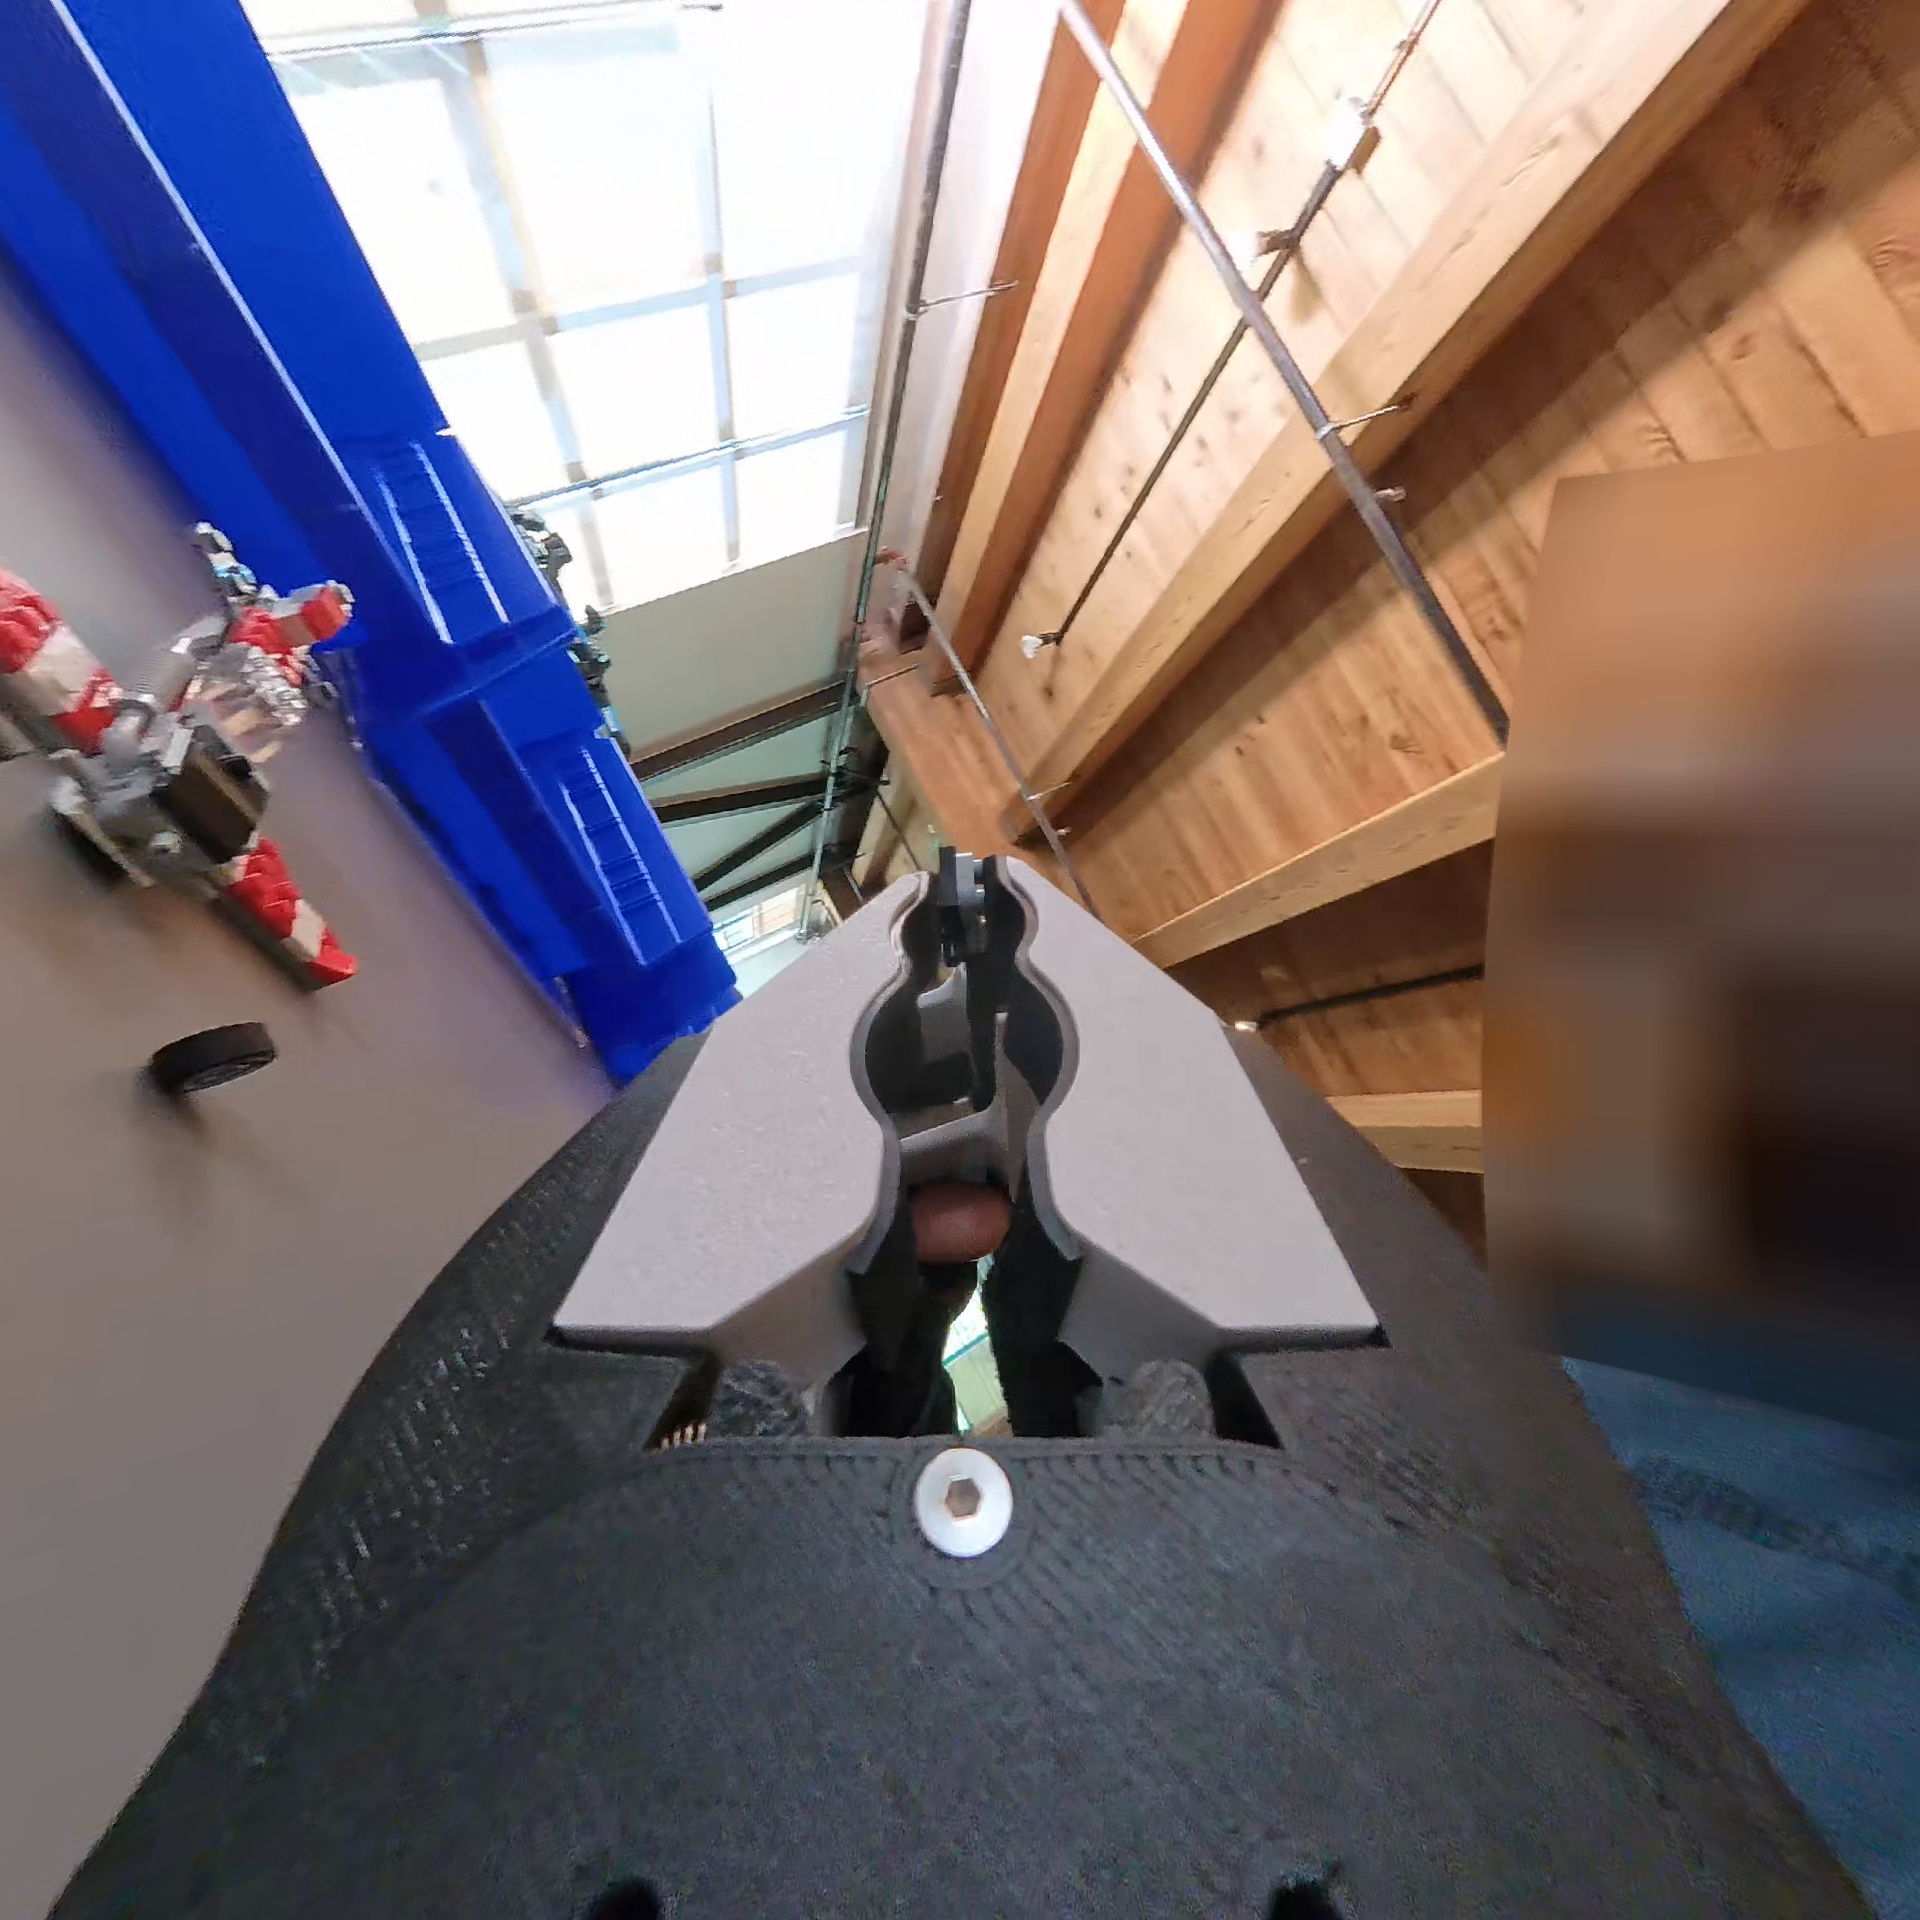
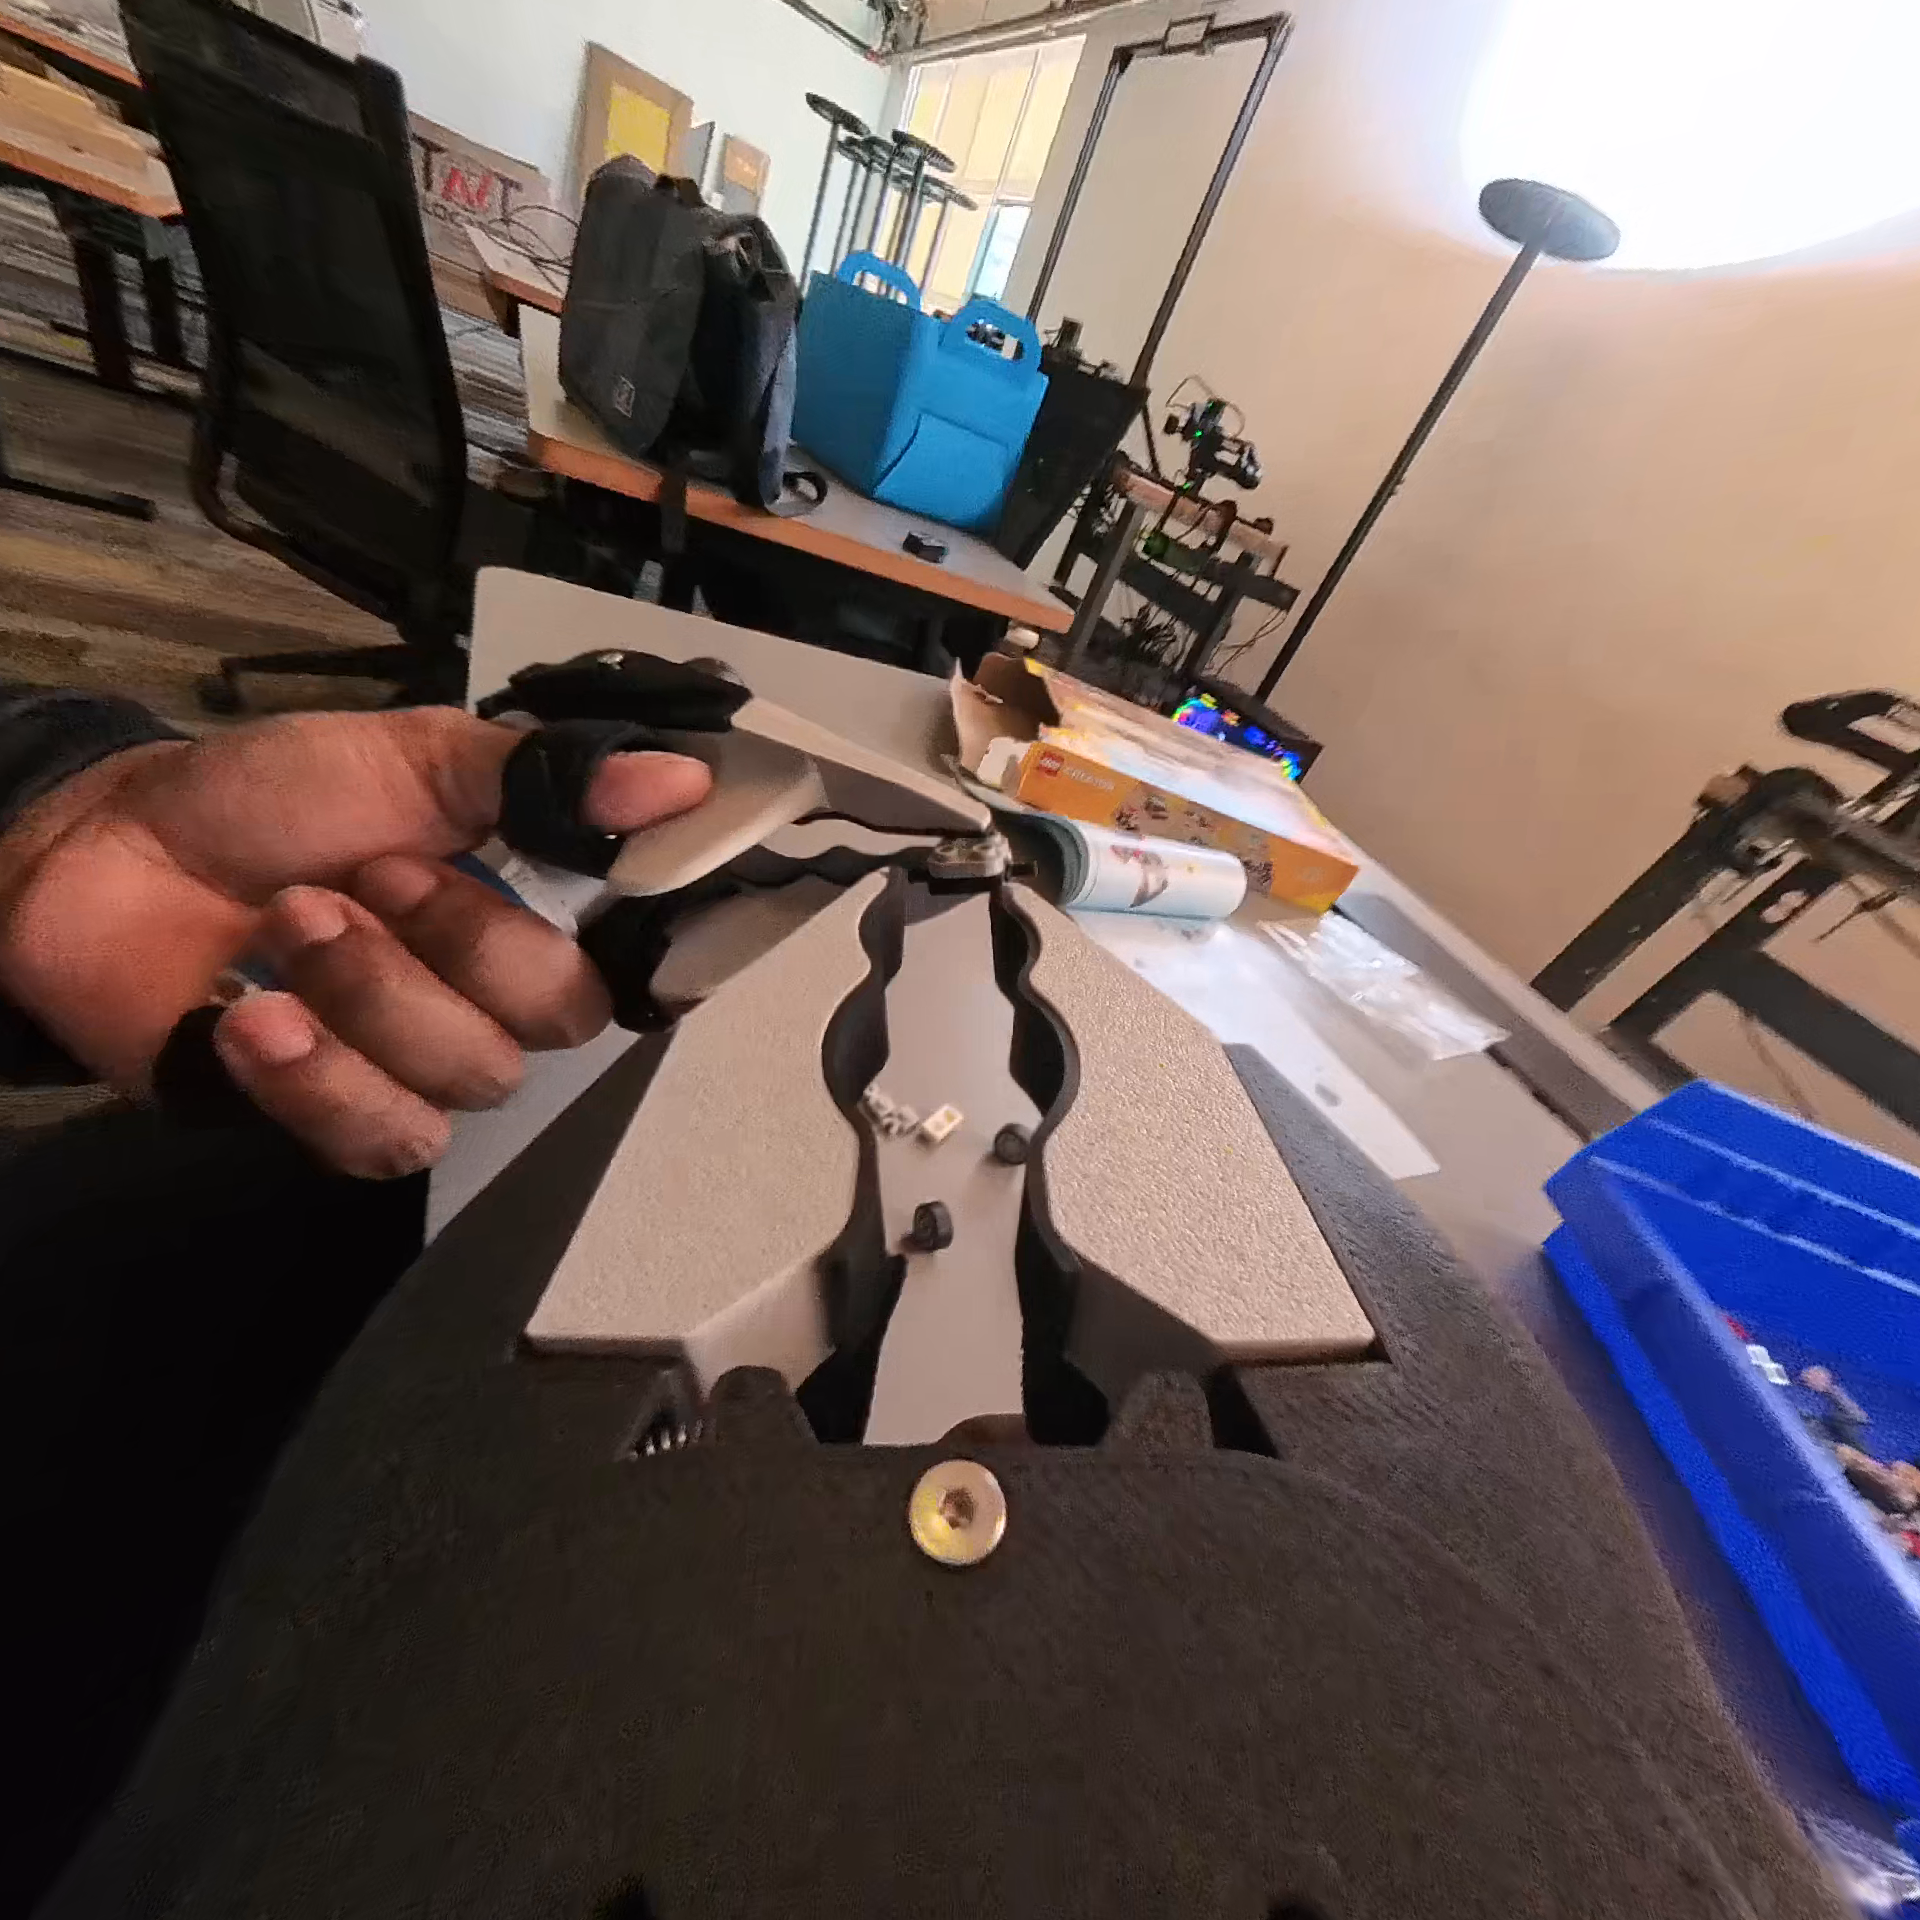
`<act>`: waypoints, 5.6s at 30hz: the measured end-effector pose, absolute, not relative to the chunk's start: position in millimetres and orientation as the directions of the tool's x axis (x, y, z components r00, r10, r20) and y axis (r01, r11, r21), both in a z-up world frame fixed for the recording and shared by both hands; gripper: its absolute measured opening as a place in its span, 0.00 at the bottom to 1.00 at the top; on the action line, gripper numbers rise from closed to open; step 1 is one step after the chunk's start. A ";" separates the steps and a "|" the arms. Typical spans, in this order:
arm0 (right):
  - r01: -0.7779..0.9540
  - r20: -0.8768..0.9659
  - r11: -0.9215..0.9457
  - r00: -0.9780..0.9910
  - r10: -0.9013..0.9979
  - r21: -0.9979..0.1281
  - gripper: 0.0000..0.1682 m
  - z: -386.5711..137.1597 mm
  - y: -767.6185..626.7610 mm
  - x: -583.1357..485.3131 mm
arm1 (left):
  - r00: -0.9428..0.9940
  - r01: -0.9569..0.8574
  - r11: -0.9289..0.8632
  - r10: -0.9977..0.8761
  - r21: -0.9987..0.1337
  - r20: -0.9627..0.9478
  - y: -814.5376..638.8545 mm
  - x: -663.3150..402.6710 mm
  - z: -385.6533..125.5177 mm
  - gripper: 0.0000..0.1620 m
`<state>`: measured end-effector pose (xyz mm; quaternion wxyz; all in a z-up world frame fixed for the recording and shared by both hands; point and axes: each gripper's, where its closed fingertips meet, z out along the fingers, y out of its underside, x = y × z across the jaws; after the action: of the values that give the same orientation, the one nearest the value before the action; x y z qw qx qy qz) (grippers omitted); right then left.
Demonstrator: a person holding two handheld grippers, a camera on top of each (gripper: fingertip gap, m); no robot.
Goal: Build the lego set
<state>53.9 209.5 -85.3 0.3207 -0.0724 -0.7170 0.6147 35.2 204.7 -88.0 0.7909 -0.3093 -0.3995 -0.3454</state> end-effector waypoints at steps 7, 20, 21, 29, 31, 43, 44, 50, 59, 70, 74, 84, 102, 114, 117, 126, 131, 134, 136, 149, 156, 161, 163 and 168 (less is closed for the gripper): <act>-0.336 0.470 0.334 -0.704 0.533 -0.881 0.11 -87.5 206.8 46.3 | 0.449 0.783 0.570 -0.237 -0.251 0.862 210.4 35.8 -90.8 0.06; -0.315 0.578 0.512 -0.636 0.511 -0.799 0.10 -109.2 208.1 35.8 | 0.493 0.690 0.553 0.111 -0.466 0.863 215.5 32.2 -108.5 0.06; -0.308 0.563 0.499 -0.648 0.513 -0.810 0.10 -108.9 208.0 36.2 | 0.511 0.676 0.546 0.136 -0.495 0.849 215.3 32.8 -108.2 0.06; -0.159 0.284 0.269 -0.800 0.529 -0.950 0.10 -100.9 209.7 40.7 | 0.632 0.579 0.474 0.253 -0.663 0.732 217.2 37.2 -103.9 0.07; -0.132 0.238 0.233 -0.818 0.523 -0.964 0.10 -100.6 210.3 41.1 | 0.643 0.570 0.461 0.265 -0.680 0.719 217.8 37.5 -104.1 0.07; 0.109 -0.088 0.024 -0.893 0.440 -0.994 0.10 -104.3 215.9 39.8 | 0.673 0.523 0.376 0.368 -0.765 0.641 222.5 36.7 -110.7 0.06; 0.123 -0.103 0.018 -0.894 0.435 -0.992 0.10 -105.0 216.1 39.5 | 0.676 0.517 0.366 0.381 -0.774 0.631 222.5 36.4 -111.4 0.07; 0.195 -0.182 -0.008 -0.899 0.398 -0.981 0.10 -109.8 216.9 38.6 | 0.687 0.489 0.310 0.440 -0.816 0.579 223.0 35.4 -116.3 0.06; 0.274 -0.272 -0.047 -0.891 0.363 -0.960 0.10 -112.5 218.1 37.9 | 0.705 0.452 0.239 0.495 -0.859 0.508 223.9 34.7 -119.6 0.05; 0.295 -0.299 -0.066 -0.887 0.352 -0.953 0.10 -114.6 220.1 36.9 | 0.679 0.509 0.252 0.470 -0.823 0.564 225.8 33.2 -123.3 0.05; 0.181 -0.176 -0.025 -0.905 0.388 -0.983 0.13 -110.9 225.9 37.1 | 0.616 0.606 0.307 0.402 -0.734 0.677 225.0 31.4 -126.2 0.06; 0.067 -0.026 0.116 -0.947 0.320 -0.991 0.19 -117.1 226.8 44.7 | 0.528 0.788 0.293 0.131 -0.541 0.839 239.7 46.1 -121.7 0.06; -0.026 0.060 0.102 -0.935 0.350 -0.994 0.13 -99.3 259.2 44.4 | 0.368 0.887 0.338 -0.108 -0.314 0.924 268.5 39.7 -103.8 0.09; 0.062 -0.080 -0.053 -0.865 0.495 -0.997 0.13 -56.2 313.8 -14.8 | 0.562 0.628 0.051 0.660 -0.776 0.498 296.0 -16.6 -146.1 0.49; 0.128 -0.157 -0.090 -0.840 0.519 -0.988 0.13 -57.4 329.3 -33.6 | 0.566 0.575 -0.066 0.752 -0.816 0.338 307.1 -32.2 -149.0 0.48; 0.323 -0.518 -0.418 -0.665 0.539 -0.849 0.13 -83.0 388.2 -27.5 | 0.596 0.553 -0.120 0.749 -0.824 0.290 353.8 -43.1 -157.0 0.42; 0.384 -0.622 -0.493 -0.547 0.560 -0.781 0.13 -108.5 407.8 -5.3 | 0.626 0.523 -0.084 0.713 -0.848 0.316 378.7 -38.7 -162.1 0.34; 0.404 -0.696 -0.572 -0.504 0.511 -0.713 0.13 -114.4 418.5 1.7 | 0.640 0.519 -0.109 0.707 -0.848 0.301 393.8 -30.5 -176.8 0.32; 0.424 -0.725 -0.595 -0.500 0.474 -0.682 0.13 -116.5 421.1 1.2 | 0.652 0.496 -0.154 0.717 -0.854 0.249 399.6 -27.9 -183.7 0.29; 0.458 -0.718 -0.562 -0.538 0.441 -0.689 0.13 -116.4 413.6 6.4 | 0.641 0.488 -0.164 0.734 -0.857 0.224 399.5 -30.1 -185.0 0.26; 0.410 -0.675 -0.555 -0.586 0.447 -0.724 0.13 -108.2 419.4 5.6 | 0.672 0.480 0.128 0.581 -0.868 0.458 387.5 -20.6 -148.0 0.24; 0.309 -0.488 -0.392 -0.689 0.536 -0.867 0.13 -104.8 415.2 10.7 | 0.617 0.663 0.329 0.269 -0.672 0.740 384.2 -4.1 -126.9 0.21; 0.270 -0.401 -0.304 -0.723 0.563 -0.914 0.13 -107.5 410.3 13.3 | 0.564 0.740 0.354 0.135 -0.571 0.815 390.3 3.0 -121.9 0.21; 0.189 -0.260 -0.183 -0.785 0.562 -0.965 0.13 -107.4 399.0 22.2 | 0.478 0.854 0.256 -0.040 -0.453 0.878 409.1 20.1 -116.9 0.21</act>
<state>22.2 399.0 -107.4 0.1317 -0.3000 -0.6256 0.7080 20.1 409.1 -116.9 0.6875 -0.5160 -0.3941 -0.3252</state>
